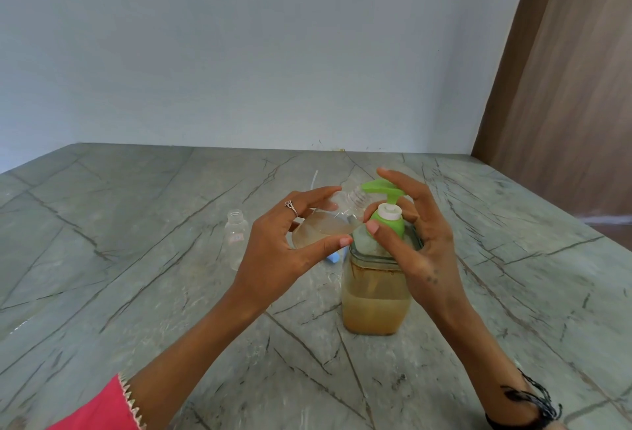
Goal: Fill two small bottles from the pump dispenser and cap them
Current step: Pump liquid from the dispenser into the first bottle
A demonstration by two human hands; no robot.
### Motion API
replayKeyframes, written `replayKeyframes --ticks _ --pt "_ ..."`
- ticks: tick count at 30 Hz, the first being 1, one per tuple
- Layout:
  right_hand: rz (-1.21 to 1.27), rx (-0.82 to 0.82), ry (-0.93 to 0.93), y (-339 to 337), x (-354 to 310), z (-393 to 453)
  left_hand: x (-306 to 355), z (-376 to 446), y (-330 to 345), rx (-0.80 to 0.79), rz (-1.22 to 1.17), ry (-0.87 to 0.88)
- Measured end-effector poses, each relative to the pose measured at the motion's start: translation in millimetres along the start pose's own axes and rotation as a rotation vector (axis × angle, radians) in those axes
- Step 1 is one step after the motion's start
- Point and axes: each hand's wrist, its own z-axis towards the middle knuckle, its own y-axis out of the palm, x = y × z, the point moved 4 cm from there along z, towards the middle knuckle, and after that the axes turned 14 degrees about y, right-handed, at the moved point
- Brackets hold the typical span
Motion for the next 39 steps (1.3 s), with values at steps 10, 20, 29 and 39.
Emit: replayKeyframes --ticks 10,20,29,39 --pt "0.093 0.053 0.067 -0.4 -3.1 4.9 1.1 -0.5 0.2 -0.011 0.01 0.015" --pt "0.075 0.001 0.009 0.6 -4.3 2.1 -0.6 -0.5 1.4 -0.009 0.002 -0.011" --pt "0.1 0.039 0.031 -1.1 -1.8 4.8 1.3 -0.5 1.3 -0.001 -0.008 -0.004" --pt "0.078 0.033 0.032 0.3 -2.7 3.6 2.2 -0.6 0.4 -0.011 0.027 0.027"
